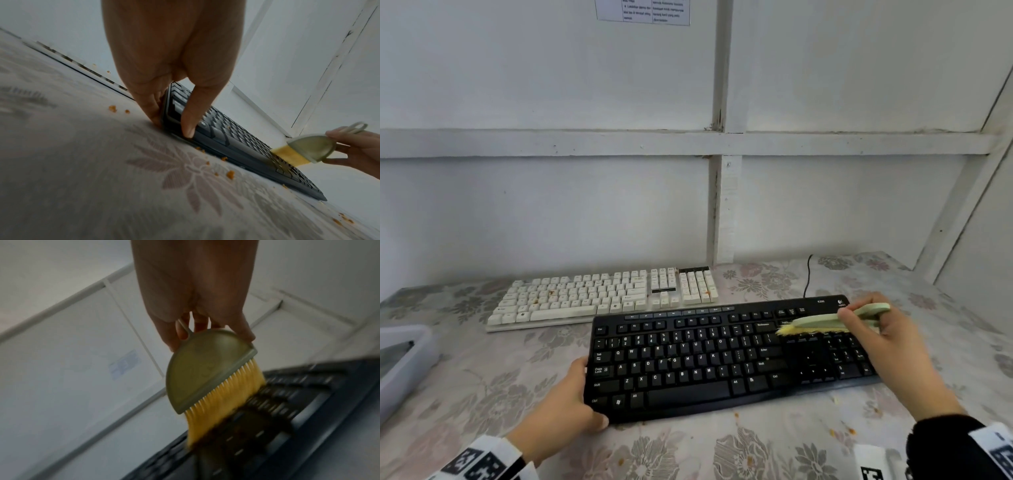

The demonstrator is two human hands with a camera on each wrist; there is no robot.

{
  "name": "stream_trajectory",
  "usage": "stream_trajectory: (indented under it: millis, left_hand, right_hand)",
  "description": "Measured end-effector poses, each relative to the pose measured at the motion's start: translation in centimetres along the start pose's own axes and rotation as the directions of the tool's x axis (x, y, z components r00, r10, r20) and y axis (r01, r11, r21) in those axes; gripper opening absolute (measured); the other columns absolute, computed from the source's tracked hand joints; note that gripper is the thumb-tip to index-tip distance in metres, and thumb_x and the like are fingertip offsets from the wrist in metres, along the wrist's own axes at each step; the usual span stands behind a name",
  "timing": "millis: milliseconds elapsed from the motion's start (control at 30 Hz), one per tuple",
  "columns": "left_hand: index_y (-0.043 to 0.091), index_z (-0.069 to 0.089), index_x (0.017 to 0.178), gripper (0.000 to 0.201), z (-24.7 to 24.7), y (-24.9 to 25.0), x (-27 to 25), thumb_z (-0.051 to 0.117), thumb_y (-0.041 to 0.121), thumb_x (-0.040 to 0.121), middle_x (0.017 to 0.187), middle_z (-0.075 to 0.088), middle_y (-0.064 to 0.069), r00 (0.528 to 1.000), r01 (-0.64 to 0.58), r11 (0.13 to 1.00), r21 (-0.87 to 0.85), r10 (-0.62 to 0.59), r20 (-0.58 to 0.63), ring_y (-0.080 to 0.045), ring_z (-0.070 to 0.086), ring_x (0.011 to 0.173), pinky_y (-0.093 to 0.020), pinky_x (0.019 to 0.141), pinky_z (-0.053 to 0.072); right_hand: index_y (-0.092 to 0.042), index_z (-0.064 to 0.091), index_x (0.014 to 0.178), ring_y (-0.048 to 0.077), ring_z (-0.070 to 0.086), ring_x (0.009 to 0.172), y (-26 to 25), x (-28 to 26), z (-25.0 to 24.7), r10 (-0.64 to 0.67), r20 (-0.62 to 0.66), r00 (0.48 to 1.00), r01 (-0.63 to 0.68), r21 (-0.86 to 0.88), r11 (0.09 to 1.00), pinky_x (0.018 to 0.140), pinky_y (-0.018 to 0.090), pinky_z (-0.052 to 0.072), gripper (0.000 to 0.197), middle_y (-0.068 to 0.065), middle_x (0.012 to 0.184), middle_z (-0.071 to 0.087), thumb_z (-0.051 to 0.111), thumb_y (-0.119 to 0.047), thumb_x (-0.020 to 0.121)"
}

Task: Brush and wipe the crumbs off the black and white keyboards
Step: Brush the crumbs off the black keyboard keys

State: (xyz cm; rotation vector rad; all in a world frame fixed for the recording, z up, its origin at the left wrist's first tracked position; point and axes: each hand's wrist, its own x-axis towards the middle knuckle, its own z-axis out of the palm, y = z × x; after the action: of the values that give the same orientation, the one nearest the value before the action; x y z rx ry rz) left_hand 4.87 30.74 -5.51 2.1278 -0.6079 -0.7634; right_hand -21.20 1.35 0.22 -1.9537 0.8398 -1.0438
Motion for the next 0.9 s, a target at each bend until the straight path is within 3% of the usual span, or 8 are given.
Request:
stream_trajectory:
  millis: [133, 233, 333, 500, 667, 733, 800, 900]
  left_hand:
    - [0.023, 0.027, 0.135, 0.085, 0.1, 0.0, -0.1, 0.066, -0.009, 0.067, 0.107, 0.059, 0.003, 1.0, 0.0, 1.0, 0.003, 0.0, -0.001, -0.013, 0.056, 0.099, -0.03, 0.082, 0.047]
    - [0.023, 0.026, 0.136, 0.086, 0.0, 0.1, -0.1, 0.066, -0.008, 0.067, 0.108, 0.059, 0.003, 1.0, 0.0, 1.0, 0.009, 0.0, -0.001, -0.014, 0.057, 0.1, -0.031, 0.085, 0.048]
    - [0.022, 0.027, 0.136, 0.085, 0.1, 0.2, -0.2, 0.066, -0.009, 0.066, 0.106, 0.06, 0.001, 1.0, -0.004, 1.0, 0.012, 0.004, -0.002, -0.015, 0.059, 0.098, -0.031, 0.083, 0.049]
    - [0.022, 0.026, 0.136, 0.086, 0.1, 0.3, -0.4, 0.066, -0.009, 0.067, 0.105, 0.062, 0.002, 1.0, -0.006, 1.0, 0.024, 0.006, -0.001, -0.012, 0.059, 0.097, -0.026, 0.077, 0.048]
    - [0.02, 0.026, 0.136, 0.084, 0.1, 0.7, -0.5, 0.067, -0.01, 0.069, 0.105, 0.059, 0.006, 1.0, -0.008, 0.999, 0.033, 0.008, -0.007, -0.009, 0.057, 0.095, -0.021, 0.07, 0.045]
    - [0.019, 0.026, 0.137, 0.084, 0.1, 0.7, -0.5, 0.067, -0.009, 0.07, 0.104, 0.058, 0.007, 1.0, -0.011, 0.999, 0.045, 0.012, -0.008, -0.008, 0.056, 0.095, -0.02, 0.07, 0.044]
    - [0.019, 0.025, 0.137, 0.084, 0.1, 0.6, -0.6, 0.067, -0.007, 0.07, 0.104, 0.058, 0.008, 1.0, -0.016, 0.998, 0.058, 0.017, -0.008, -0.007, 0.056, 0.094, -0.019, 0.07, 0.044]
    - [0.02, 0.024, 0.138, 0.084, 0.1, 0.6, -0.6, 0.068, -0.006, 0.071, 0.104, 0.058, 0.008, 1.0, -0.021, 0.997, 0.071, 0.022, -0.005, -0.006, 0.056, 0.094, -0.018, 0.069, 0.044]
  right_hand:
    - [-0.015, 0.058, 0.078, 0.013, 0.049, 0.059, 0.3, 1.0, -1.6, -0.016, -0.099, 0.995, 0.015, -0.016, 1.0, 0.047, 0.011, 0.034, 0.013, 0.003, 0.068, 0.057, 0.062, -0.02, 0.089]
    - [-0.014, 0.06, 0.079, 0.003, 0.047, 0.057, 0.7, 1.1, -1.8, 0.022, -0.017, 1.0, -0.02, 0.122, 0.992, 0.05, 0.008, 0.035, 0.012, -0.005, 0.064, 0.056, 0.061, -0.019, 0.09]
    - [-0.012, 0.06, 0.08, 0.001, 0.05, 0.058, 1.5, 1.2, -2.3, 0.034, -0.003, 0.999, -0.033, 0.043, 0.999, 0.05, 0.006, 0.035, 0.012, -0.013, 0.062, 0.057, 0.06, -0.019, 0.09]
    - [-0.016, 0.054, 0.08, 0.005, 0.045, 0.042, 1.4, 1.6, -4.5, -0.001, -0.208, 0.978, -0.031, -0.15, 0.988, 0.037, 0.012, 0.03, 0.014, 0.005, 0.059, 0.049, 0.058, -0.021, 0.092]
    - [-0.013, 0.056, 0.079, 0.003, 0.046, 0.048, 1.2, 1.4, -3.9, 0.019, -0.184, 0.983, -0.041, -0.116, 0.992, 0.041, 0.012, 0.031, 0.014, 0.0, 0.061, 0.049, 0.06, -0.021, 0.091]
    - [-0.008, 0.054, 0.08, 0.016, 0.054, 0.064, 1.3, 1.5, -3.3, 0.013, -0.244, 0.97, -0.06, -0.186, 0.981, 0.052, 0.017, 0.038, 0.017, 0.004, 0.065, 0.051, 0.06, -0.019, 0.091]
    - [-0.011, 0.051, 0.078, 0.037, 0.052, 0.075, 0.6, 1.4, -2.6, -0.06, -0.305, 0.951, -0.036, -0.3, 0.953, 0.067, 0.038, 0.043, 0.018, 0.008, 0.069, 0.053, 0.06, -0.022, 0.09]
    - [-0.019, 0.054, 0.08, 0.029, 0.056, 0.076, -2.3, 0.1, 0.0, -0.11, -0.225, 0.968, 0.055, -0.238, 0.97, 0.068, 0.037, 0.046, 0.013, 0.009, 0.079, 0.061, 0.059, -0.023, 0.091]
